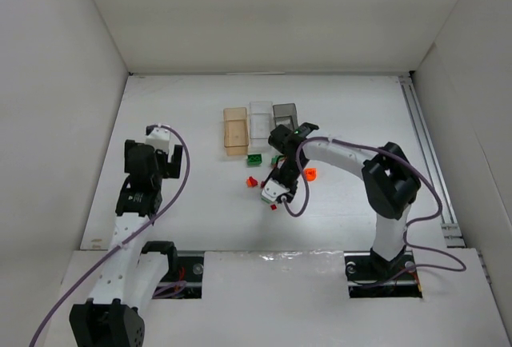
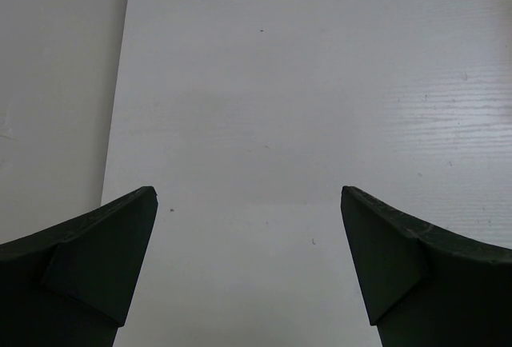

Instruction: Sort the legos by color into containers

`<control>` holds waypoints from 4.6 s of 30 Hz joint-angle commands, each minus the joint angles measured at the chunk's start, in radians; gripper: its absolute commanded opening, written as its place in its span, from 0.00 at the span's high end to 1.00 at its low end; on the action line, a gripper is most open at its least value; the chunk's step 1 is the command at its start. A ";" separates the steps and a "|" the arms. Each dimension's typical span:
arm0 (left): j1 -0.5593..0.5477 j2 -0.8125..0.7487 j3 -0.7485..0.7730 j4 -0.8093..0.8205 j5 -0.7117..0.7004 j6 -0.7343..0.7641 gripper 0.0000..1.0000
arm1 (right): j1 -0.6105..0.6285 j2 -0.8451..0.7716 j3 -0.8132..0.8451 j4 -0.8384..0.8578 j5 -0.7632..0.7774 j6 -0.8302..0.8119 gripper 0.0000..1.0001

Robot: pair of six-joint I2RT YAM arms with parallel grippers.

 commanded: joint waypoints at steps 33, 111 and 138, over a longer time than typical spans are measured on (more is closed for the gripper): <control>0.007 -0.043 -0.047 0.054 0.027 0.031 0.00 | -0.063 0.100 0.102 0.002 0.177 -0.036 0.50; -0.184 0.614 0.718 -0.592 1.161 0.142 0.38 | 0.273 -0.495 -0.392 1.117 0.773 0.124 1.00; -0.235 0.606 0.720 -0.569 1.118 0.142 0.32 | 0.291 -0.468 -0.351 1.108 0.741 0.113 1.00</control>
